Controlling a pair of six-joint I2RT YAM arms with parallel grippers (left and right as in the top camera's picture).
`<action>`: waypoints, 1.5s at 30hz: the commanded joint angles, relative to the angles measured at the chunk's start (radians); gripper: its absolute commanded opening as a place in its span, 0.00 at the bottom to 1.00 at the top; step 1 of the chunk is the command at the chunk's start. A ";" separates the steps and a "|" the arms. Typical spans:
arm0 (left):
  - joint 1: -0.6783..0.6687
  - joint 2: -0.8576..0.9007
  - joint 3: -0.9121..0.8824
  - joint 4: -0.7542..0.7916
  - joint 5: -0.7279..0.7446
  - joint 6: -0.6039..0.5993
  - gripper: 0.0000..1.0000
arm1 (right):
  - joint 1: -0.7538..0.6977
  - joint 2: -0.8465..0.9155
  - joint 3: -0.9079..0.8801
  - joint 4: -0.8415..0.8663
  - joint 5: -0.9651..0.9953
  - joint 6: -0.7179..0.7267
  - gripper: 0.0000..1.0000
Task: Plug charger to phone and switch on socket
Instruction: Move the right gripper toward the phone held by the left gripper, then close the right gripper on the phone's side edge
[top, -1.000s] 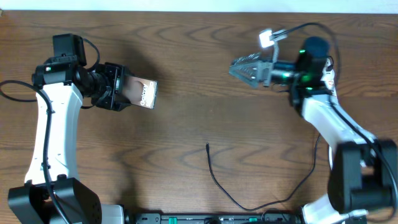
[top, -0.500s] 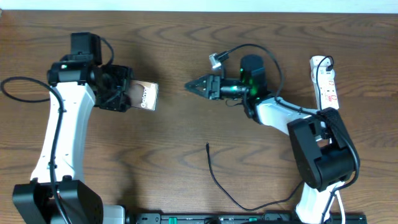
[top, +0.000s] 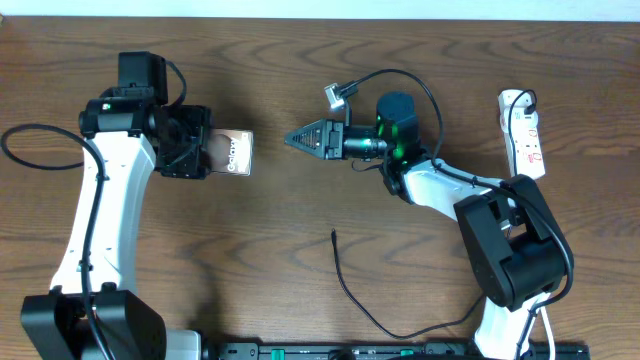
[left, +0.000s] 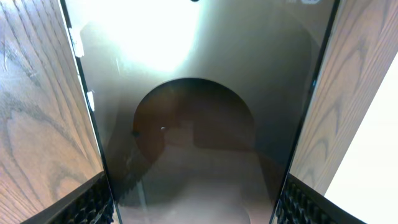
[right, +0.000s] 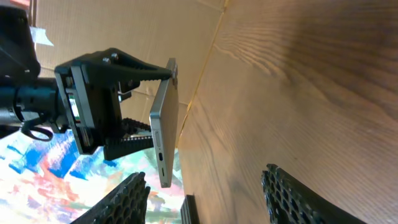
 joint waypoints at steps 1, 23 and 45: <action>-0.031 0.000 -0.001 0.001 -0.014 -0.057 0.07 | 0.034 0.000 0.011 0.003 0.018 0.009 0.59; -0.127 0.000 -0.001 0.019 -0.093 -0.137 0.07 | 0.092 0.000 0.011 0.012 0.048 0.009 0.64; -0.220 0.064 -0.001 0.116 -0.015 -0.178 0.07 | 0.109 0.000 0.011 0.029 0.060 0.009 0.60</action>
